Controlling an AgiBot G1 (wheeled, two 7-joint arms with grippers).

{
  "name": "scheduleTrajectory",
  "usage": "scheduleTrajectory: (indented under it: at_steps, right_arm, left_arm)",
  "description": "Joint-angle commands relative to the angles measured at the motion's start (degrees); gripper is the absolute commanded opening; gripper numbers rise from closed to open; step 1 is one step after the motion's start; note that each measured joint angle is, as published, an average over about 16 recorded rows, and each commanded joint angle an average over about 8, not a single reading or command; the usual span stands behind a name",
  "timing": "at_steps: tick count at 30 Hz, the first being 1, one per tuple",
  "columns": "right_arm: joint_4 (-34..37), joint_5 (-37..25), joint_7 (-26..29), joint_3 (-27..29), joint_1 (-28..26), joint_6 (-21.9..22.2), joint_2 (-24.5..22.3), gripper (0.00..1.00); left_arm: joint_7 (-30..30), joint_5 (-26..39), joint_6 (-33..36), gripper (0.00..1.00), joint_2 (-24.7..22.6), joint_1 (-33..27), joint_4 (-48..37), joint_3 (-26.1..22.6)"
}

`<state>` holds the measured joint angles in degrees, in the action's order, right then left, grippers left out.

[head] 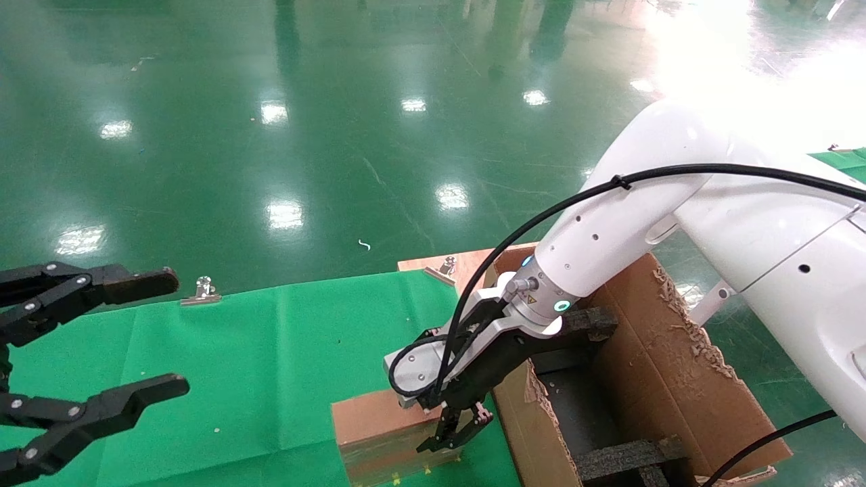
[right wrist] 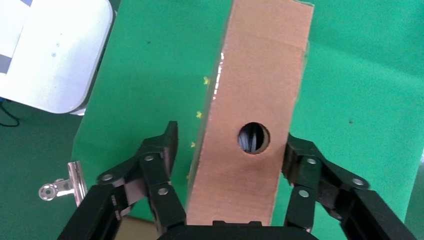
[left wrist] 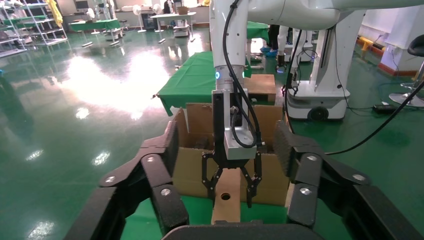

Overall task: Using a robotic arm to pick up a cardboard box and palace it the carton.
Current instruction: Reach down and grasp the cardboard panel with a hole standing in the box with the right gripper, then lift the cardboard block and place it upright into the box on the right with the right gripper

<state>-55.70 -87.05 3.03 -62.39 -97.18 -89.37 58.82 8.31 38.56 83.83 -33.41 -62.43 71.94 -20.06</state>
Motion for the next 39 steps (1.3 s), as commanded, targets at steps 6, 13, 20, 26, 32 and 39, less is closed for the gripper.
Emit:
scheduleTrajectory:
  at_steps: [6, 13, 20, 26, 32, 39]
  right_arm:
    - [-0.05, 0.03, 0.04, 0.05, 0.01, -0.03, -0.04, 0.00]
    - [0.20, 1.05, -0.20, 0.16, -0.61, -0.31, -0.30, 0.00]
    - [1.46, 4.40, -1.01, 0.40, -6.90, -1.24, -1.41, 0.00]
    - [3.04, 8.06, -2.03, -1.32, -16.91, -1.82, -2.21, 0.00]
    - [5.64, 11.77, -4.40, -4.88, -25.34, -1.89, -2.16, 0.00]
    - [8.26, 15.28, -6.36, -10.25, -29.61, -1.80, -2.67, 0.00]
  left_arm:
    - [0.00, 0.00, 0.00, 1.00, 0.00, 0.00, 0.00, 0.00]
    - [0.00, 0.00, 0.00, 1.00, 0.00, 0.00, 0.00, 0.00]
    - [0.00, 0.00, 0.00, 1.00, 0.00, 0.00, 0.00, -0.01]
    - [0.00, 0.00, 0.00, 1.00, 0.00, 0.00, -0.01, -0.01]
    - [-0.01, 0.00, 0.00, 1.00, 0.00, -0.01, -0.01, -0.01]
    - [-0.01, -0.01, 0.00, 1.00, 0.00, -0.01, -0.01, -0.01]
